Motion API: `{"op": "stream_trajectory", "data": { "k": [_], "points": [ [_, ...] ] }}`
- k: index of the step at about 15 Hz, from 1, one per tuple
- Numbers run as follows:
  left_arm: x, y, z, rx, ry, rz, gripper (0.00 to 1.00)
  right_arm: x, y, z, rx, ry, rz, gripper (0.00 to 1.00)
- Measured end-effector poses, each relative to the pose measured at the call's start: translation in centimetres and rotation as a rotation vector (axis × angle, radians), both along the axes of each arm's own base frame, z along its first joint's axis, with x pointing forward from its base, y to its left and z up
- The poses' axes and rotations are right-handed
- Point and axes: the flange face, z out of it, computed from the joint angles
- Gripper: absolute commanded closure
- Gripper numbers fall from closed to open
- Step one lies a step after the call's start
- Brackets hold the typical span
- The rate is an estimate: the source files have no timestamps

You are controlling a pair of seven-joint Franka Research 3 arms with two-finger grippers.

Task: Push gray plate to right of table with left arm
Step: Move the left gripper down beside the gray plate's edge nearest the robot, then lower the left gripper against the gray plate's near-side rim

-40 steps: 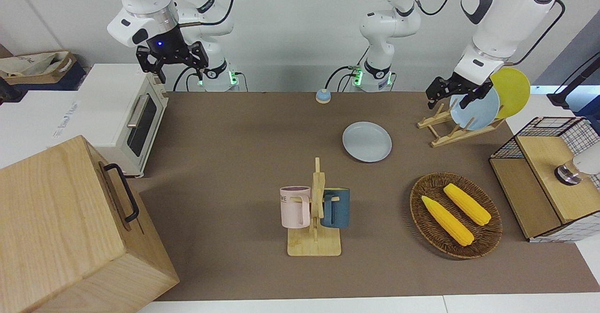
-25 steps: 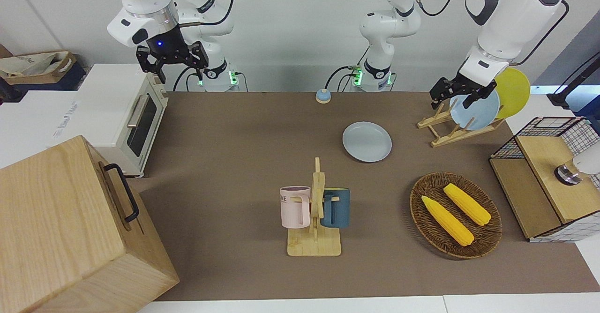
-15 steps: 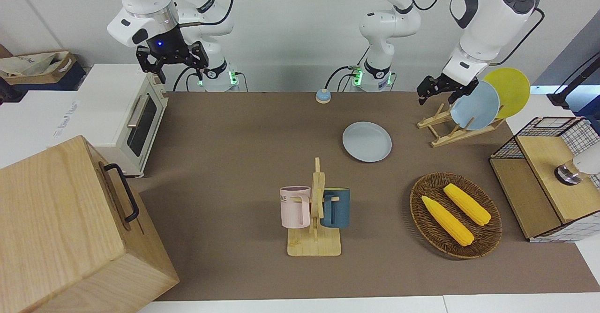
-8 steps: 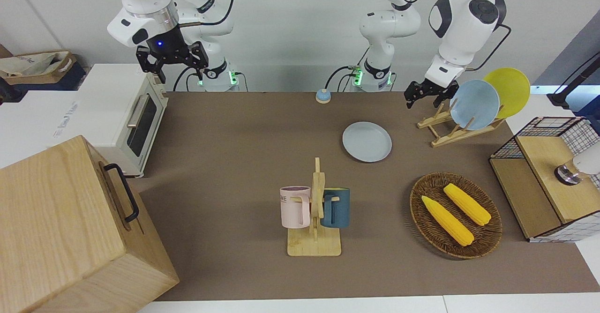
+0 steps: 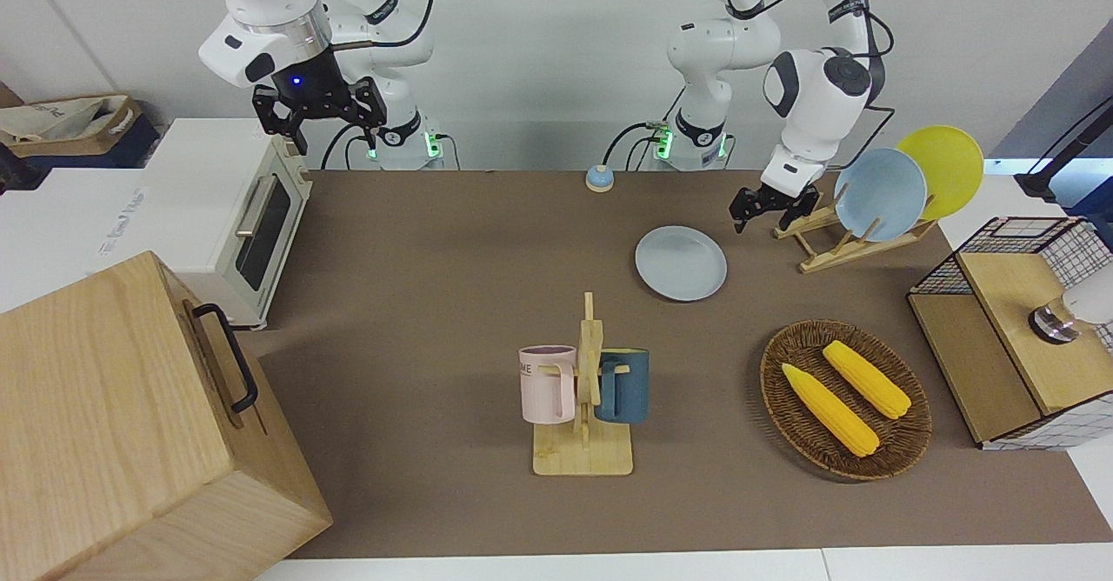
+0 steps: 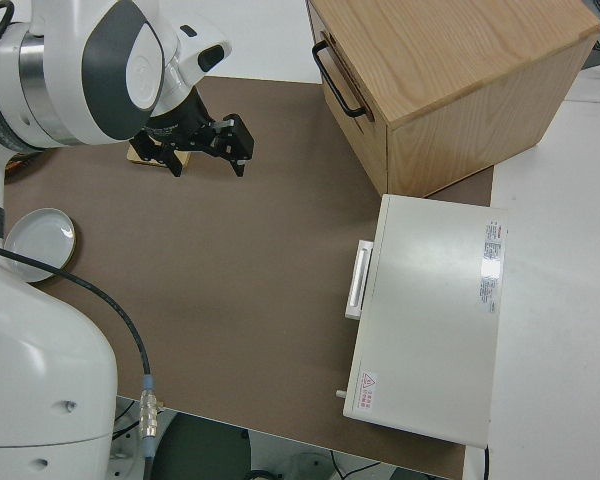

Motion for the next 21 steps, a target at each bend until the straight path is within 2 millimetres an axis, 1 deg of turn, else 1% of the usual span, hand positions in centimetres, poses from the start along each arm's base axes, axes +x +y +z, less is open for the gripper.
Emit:
{"op": "stream_trajectory", "data": {
  "k": [4, 9, 11, 13, 16, 19, 21],
  "points": [
    [0.0, -1.1, -2.9, 0.000, 0.020, -0.024, 0.02, 0.0, 0.0, 0.0, 0.000, 0.000, 0.000, 0.017],
    [0.7, -3.5, -6.2, -0.022, 0.028, -0.051, 0.02, 0.0, 0.0, 0.0, 0.000, 0.000, 0.000, 0.017],
    [0.8, -3.7, -6.9, -0.023, 0.036, -0.055, 0.02, 0.0, 0.0, 0.0, 0.000, 0.000, 0.000, 0.017],
    [0.8, -3.7, -7.2, -0.024, 0.039, -0.055, 0.03, 0.0, 0.0, 0.0, 0.000, 0.000, 0.000, 0.017],
    [0.8, -3.7, -7.3, -0.024, 0.041, -0.055, 0.11, 0.0, 0.0, 0.0, 0.000, 0.000, 0.000, 0.017],
    [0.8, -3.7, -7.4, -0.024, 0.044, -0.055, 0.22, 0.0, 0.0, 0.0, 0.000, 0.000, 0.000, 0.017],
    [0.8, -3.7, -7.5, -0.024, 0.046, -0.054, 0.34, 0.0, 0.0, 0.0, 0.000, 0.000, 0.000, 0.017]
  ]
}}
